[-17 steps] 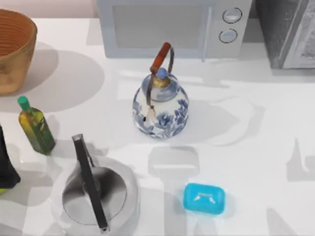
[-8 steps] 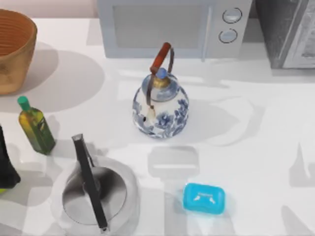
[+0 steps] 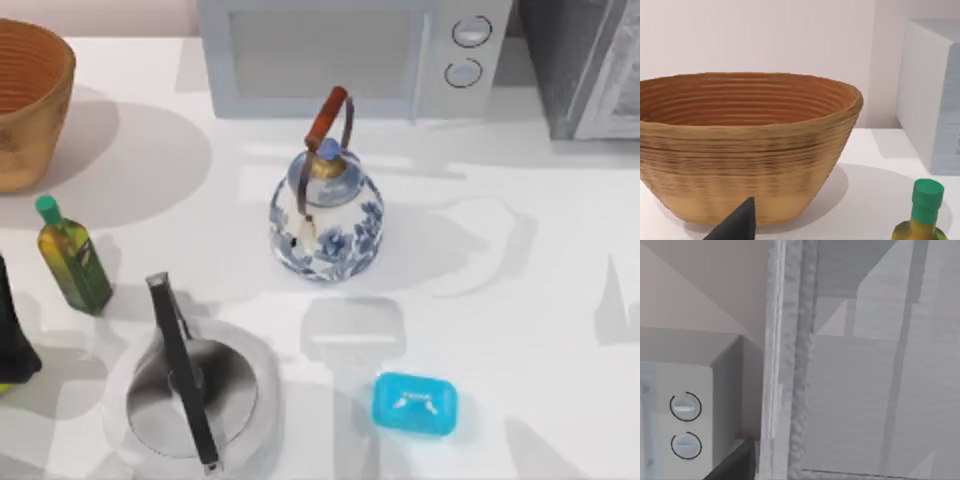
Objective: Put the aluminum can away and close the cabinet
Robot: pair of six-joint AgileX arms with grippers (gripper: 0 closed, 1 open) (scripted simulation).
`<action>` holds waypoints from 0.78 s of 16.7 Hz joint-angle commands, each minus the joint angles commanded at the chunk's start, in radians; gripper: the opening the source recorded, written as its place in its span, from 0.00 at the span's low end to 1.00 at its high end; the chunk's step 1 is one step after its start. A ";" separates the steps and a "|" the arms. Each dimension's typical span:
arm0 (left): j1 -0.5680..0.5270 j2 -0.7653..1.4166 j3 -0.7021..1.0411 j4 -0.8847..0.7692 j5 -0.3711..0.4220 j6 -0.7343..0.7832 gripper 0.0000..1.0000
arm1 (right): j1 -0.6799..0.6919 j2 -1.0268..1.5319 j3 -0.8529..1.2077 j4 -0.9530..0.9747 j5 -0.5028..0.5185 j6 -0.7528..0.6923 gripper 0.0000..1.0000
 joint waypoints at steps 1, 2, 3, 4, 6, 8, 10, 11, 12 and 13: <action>0.000 0.000 0.000 0.000 0.000 0.000 1.00 | -0.050 0.072 0.031 0.075 -0.059 -0.003 1.00; 0.000 0.000 0.000 0.000 0.000 0.000 1.00 | -0.102 0.148 0.061 0.154 -0.121 -0.005 1.00; 0.000 0.000 0.000 0.000 0.000 0.000 1.00 | -0.155 0.228 0.091 0.236 -0.184 -0.005 1.00; 0.000 0.000 0.000 0.000 0.000 0.000 1.00 | -0.209 0.309 0.120 0.319 -0.247 -0.005 1.00; 0.000 0.000 0.000 0.000 0.000 0.000 1.00 | -0.320 0.476 0.172 0.481 -0.367 0.001 1.00; 0.000 0.000 0.000 0.000 0.000 0.000 1.00 | -0.429 0.644 0.212 0.619 -0.472 0.010 1.00; 0.000 0.000 0.000 0.000 0.000 0.000 1.00 | -0.536 0.802 0.238 0.724 -0.559 0.022 1.00; 0.000 0.000 0.000 0.000 0.000 0.000 1.00 | -0.586 0.878 0.246 0.764 -0.597 0.028 1.00; 0.000 0.000 0.000 0.000 0.000 0.000 1.00 | -0.633 0.950 0.251 0.798 -0.631 0.035 1.00; 0.000 0.000 0.000 0.000 0.000 0.000 1.00 | -0.677 1.017 0.253 0.826 -0.662 0.040 1.00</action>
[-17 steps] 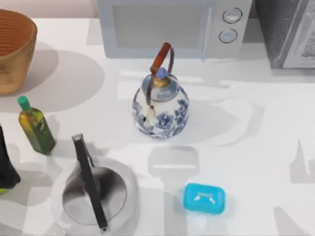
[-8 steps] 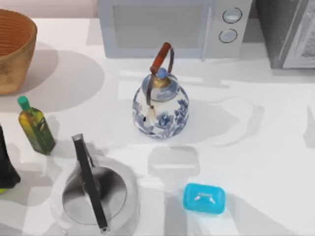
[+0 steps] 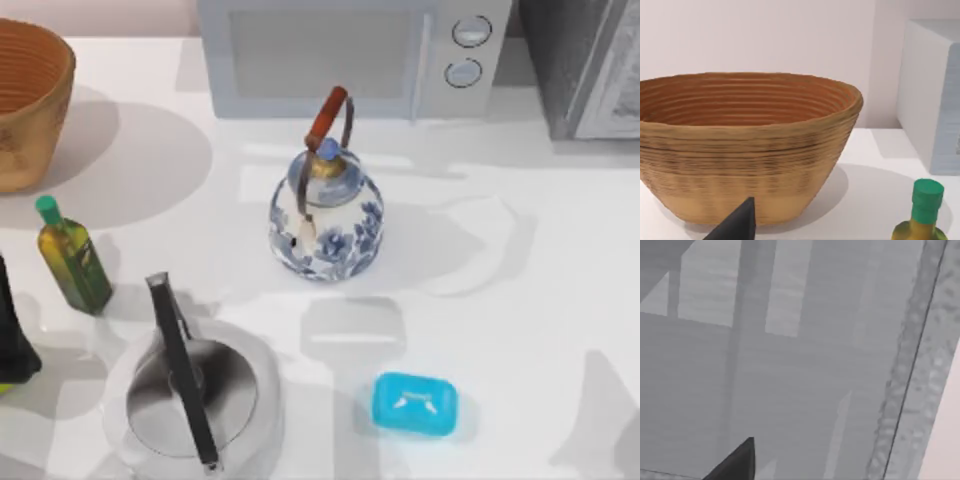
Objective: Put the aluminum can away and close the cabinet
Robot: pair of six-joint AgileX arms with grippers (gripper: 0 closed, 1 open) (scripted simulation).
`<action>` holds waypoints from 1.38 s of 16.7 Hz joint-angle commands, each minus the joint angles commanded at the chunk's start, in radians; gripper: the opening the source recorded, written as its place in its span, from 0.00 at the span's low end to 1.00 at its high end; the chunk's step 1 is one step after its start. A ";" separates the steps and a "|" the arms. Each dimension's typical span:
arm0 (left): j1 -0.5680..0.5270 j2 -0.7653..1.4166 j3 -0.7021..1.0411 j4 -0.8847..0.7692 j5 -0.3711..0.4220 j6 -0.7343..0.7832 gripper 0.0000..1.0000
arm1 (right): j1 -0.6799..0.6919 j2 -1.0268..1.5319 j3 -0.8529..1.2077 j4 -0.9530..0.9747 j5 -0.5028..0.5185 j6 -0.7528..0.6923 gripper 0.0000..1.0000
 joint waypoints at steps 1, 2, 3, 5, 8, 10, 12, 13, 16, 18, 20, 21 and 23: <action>0.000 0.000 0.000 0.000 0.000 0.000 1.00 | -0.039 0.061 -0.001 0.025 -0.027 0.005 1.00; 0.000 0.000 0.000 0.000 0.000 0.000 1.00 | -0.072 0.116 -0.004 0.047 -0.050 0.009 1.00; 0.000 0.000 0.000 0.000 0.000 0.000 1.00 | -0.098 0.162 -0.009 0.066 -0.070 0.012 1.00; 0.000 0.000 0.000 0.000 0.000 0.000 1.00 | -0.129 0.225 -0.021 0.088 -0.099 0.015 1.00; 0.000 0.000 0.000 0.000 0.000 0.000 1.00 | -0.137 0.247 -0.029 0.091 -0.108 0.015 1.00; 0.000 0.000 0.000 0.000 0.000 0.000 1.00 | -0.137 0.247 -0.029 0.091 -0.108 0.015 1.00; 0.000 0.000 0.000 0.000 0.000 0.000 1.00 | -0.133 0.244 -0.026 0.089 -0.106 0.015 1.00; 0.000 0.000 0.000 0.000 0.000 0.000 1.00 | -0.137 0.239 -0.015 0.081 -0.104 0.015 1.00; 0.000 0.000 0.000 0.000 0.000 0.000 1.00 | -0.158 0.201 0.081 -0.001 -0.095 0.018 1.00; 0.000 0.000 0.000 0.000 0.000 0.000 1.00 | -0.170 0.161 0.196 -0.107 -0.091 0.021 1.00; 0.000 0.000 0.000 0.000 0.000 0.000 1.00 | -0.175 0.114 0.352 -0.252 -0.093 0.024 1.00; 0.000 0.000 0.000 0.000 0.000 0.000 1.00 | -0.175 0.091 0.442 -0.337 -0.095 0.027 1.00; 0.000 0.000 0.000 0.000 0.000 0.000 1.00 | -0.172 0.049 0.634 -0.524 -0.100 0.034 1.00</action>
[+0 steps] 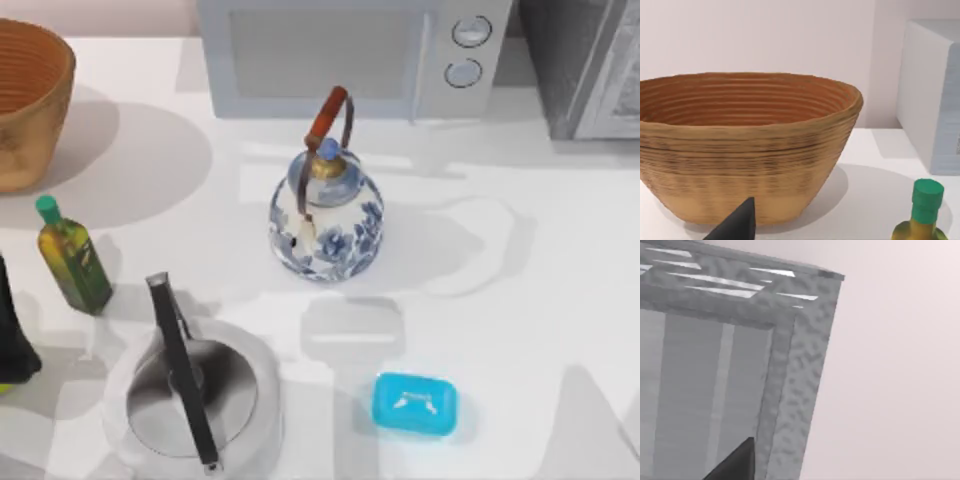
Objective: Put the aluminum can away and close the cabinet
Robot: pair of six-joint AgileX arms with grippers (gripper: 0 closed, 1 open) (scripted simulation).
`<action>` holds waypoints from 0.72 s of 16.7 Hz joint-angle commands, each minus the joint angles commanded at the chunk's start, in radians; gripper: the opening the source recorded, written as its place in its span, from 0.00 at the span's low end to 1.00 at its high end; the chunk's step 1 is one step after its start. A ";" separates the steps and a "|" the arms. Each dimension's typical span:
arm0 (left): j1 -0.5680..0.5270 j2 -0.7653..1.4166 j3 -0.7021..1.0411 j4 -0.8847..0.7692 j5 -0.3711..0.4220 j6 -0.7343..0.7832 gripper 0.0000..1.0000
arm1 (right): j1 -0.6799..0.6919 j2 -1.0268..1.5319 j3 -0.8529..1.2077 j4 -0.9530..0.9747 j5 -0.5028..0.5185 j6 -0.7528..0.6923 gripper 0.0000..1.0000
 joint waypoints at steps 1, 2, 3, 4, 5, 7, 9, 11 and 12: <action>0.000 0.000 0.000 0.000 0.000 0.000 1.00 | 0.002 -0.017 0.096 -0.098 -0.003 0.004 1.00; 0.000 0.000 0.000 0.000 0.000 0.000 1.00 | 0.004 -0.030 0.189 -0.197 -0.005 0.008 1.00; 0.000 0.000 0.000 0.000 0.000 0.000 1.00 | 0.006 -0.041 0.278 -0.297 -0.007 0.012 1.00; 0.000 0.000 0.000 0.000 0.000 0.000 1.00 | 0.008 -0.047 0.360 -0.396 -0.009 0.015 1.00; 0.000 0.000 0.000 0.000 0.000 0.000 1.00 | 0.009 -0.050 0.433 -0.492 -0.011 0.017 1.00; 0.000 0.000 0.000 0.000 0.000 0.000 1.00 | 0.010 -0.047 0.553 -0.668 -0.015 0.016 1.00; 0.000 0.000 0.000 0.000 0.000 0.000 1.00 | 0.012 -0.036 0.638 -0.805 -0.019 0.008 1.00; 0.000 0.000 0.000 0.000 0.000 0.000 1.00 | 0.015 -0.022 0.691 -0.901 -0.024 -0.005 1.00; 0.000 0.000 0.000 0.000 0.000 0.000 1.00 | 0.017 -0.016 0.706 -0.934 -0.026 -0.011 1.00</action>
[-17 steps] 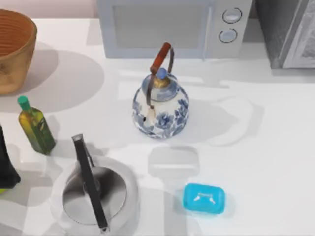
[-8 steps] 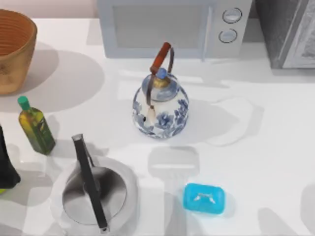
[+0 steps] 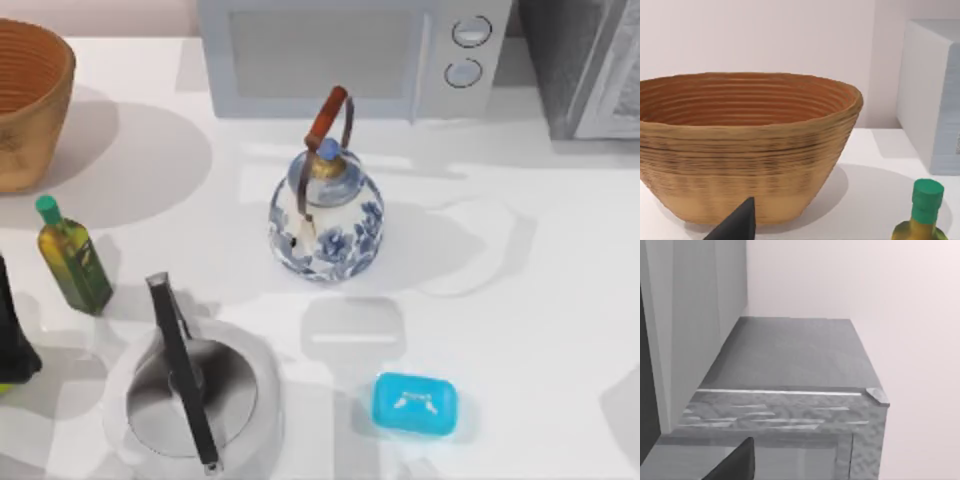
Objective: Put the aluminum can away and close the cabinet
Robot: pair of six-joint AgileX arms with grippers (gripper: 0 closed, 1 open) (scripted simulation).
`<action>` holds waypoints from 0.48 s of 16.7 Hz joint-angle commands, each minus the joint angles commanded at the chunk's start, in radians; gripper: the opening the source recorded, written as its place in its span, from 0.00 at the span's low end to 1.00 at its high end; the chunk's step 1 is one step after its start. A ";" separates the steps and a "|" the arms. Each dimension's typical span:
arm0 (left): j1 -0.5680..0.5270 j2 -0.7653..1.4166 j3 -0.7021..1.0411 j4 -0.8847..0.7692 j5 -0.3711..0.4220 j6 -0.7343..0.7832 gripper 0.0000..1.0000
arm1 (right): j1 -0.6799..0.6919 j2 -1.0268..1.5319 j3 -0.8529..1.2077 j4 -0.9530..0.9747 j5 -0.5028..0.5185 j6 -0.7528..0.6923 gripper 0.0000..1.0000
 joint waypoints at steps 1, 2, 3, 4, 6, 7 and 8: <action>0.000 0.000 0.000 0.000 0.000 0.000 1.00 | 0.001 0.005 0.009 -0.022 -0.002 -0.005 1.00; 0.000 0.000 0.000 0.000 0.000 0.000 1.00 | 0.002 0.007 0.014 -0.034 -0.003 -0.008 1.00; 0.000 0.000 0.000 0.000 0.000 0.000 1.00 | 0.003 0.008 0.014 -0.037 -0.003 -0.009 1.00; 0.000 0.000 0.000 0.000 0.000 0.000 1.00 | 0.003 0.008 0.014 -0.037 -0.003 -0.009 1.00; 0.000 0.000 0.000 0.000 0.000 0.000 1.00 | 0.003 0.008 0.014 -0.037 -0.003 -0.009 1.00; 0.000 0.000 0.000 0.000 0.000 0.000 1.00 | -0.002 0.004 0.013 -0.034 -0.003 -0.008 1.00; 0.000 0.000 0.000 0.000 0.000 0.000 1.00 | -0.002 0.004 0.013 -0.034 -0.002 -0.008 1.00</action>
